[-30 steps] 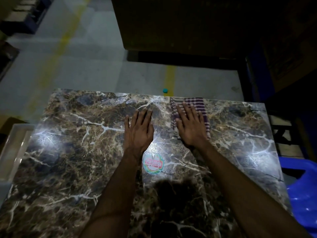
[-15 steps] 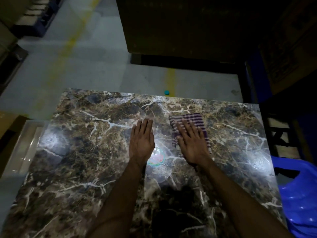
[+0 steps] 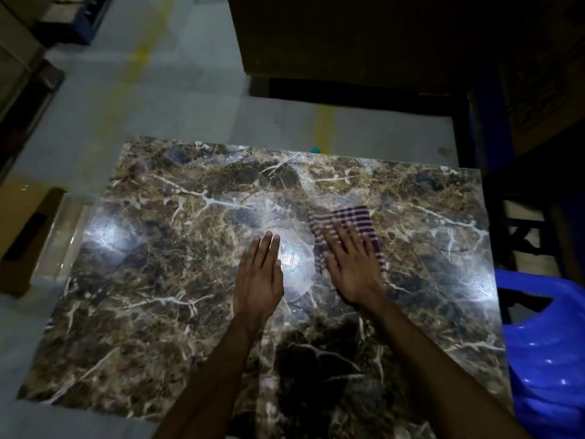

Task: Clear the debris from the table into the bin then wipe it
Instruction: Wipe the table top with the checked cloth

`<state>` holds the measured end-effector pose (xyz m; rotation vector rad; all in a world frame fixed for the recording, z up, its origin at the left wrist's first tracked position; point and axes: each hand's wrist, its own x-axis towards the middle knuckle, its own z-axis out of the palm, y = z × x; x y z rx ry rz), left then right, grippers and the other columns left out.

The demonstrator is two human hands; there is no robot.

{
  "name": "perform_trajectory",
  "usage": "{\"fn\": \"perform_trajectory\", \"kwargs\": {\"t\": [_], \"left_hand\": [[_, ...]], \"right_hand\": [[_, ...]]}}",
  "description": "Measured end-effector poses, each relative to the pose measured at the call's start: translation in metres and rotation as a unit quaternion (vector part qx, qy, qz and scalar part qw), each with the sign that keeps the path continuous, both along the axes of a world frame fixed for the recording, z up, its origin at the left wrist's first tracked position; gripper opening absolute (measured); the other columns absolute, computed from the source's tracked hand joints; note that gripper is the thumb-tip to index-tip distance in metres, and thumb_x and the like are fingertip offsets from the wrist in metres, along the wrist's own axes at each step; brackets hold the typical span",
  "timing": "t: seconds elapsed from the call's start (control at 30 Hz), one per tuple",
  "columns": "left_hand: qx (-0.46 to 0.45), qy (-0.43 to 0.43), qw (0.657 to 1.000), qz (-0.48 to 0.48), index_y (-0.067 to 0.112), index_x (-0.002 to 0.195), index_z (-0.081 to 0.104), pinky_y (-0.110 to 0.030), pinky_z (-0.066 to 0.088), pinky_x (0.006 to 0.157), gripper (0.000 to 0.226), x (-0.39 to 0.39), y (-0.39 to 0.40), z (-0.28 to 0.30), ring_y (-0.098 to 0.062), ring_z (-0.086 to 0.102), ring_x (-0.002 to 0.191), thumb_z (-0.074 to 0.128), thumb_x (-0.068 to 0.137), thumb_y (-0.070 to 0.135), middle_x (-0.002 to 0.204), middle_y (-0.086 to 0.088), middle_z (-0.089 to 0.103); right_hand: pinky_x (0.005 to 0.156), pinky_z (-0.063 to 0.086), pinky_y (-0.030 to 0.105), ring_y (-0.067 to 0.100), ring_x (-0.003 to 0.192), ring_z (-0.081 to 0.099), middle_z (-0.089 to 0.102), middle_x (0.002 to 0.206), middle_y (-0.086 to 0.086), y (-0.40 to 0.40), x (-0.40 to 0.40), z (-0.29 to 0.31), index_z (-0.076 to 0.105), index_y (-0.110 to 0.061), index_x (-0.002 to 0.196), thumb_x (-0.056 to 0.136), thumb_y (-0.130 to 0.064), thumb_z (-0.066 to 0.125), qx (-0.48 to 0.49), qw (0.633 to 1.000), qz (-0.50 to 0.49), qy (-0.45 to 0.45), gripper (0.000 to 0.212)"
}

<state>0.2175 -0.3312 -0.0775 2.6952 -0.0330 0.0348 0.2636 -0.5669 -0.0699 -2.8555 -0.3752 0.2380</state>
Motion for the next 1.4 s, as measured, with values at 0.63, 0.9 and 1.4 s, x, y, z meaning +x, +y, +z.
{"fn": "perform_trajectory", "kwargs": {"t": [0.63,0.9,1.4], "left_hand": [[-0.033,-0.065,0.997,0.011,0.014,0.156,0.043,-0.042,0.022,0.127,0.050,0.003,0.003,-0.008,-0.023,0.027,0.155,0.045,0.108,0.023,0.164,-0.004,0.038],[-0.029,-0.061,0.998,0.006,0.012,0.153,0.047,-0.046,0.022,0.125,0.048,0.003,0.002,-0.011,-0.025,0.029,0.154,0.041,0.108,0.027,0.164,-0.006,0.038],[-0.005,-0.105,0.994,-0.044,0.007,0.135,0.061,-0.051,0.037,0.114,0.039,-0.002,0.005,-0.014,-0.037,0.049,0.133,0.050,0.099,0.018,0.142,-0.018,0.056]], "right_hand": [[0.126,0.008,0.053,0.026,0.160,0.004,0.006,0.174,-0.002,0.039,-0.030,0.000,0.009,-0.034,0.166,0.110,-0.048,0.020,0.011,0.994,-0.105,-0.012,0.058],[0.129,0.006,0.048,0.021,0.161,-0.002,0.005,0.174,-0.003,0.054,-0.109,-0.003,0.013,-0.032,0.166,0.111,-0.042,0.027,0.011,0.999,0.027,-0.023,0.058],[0.128,0.009,0.051,0.027,0.161,0.005,0.011,0.174,0.002,0.078,-0.146,-0.008,0.019,-0.027,0.165,0.111,-0.043,0.024,0.015,0.999,-0.027,-0.039,0.057]]}}
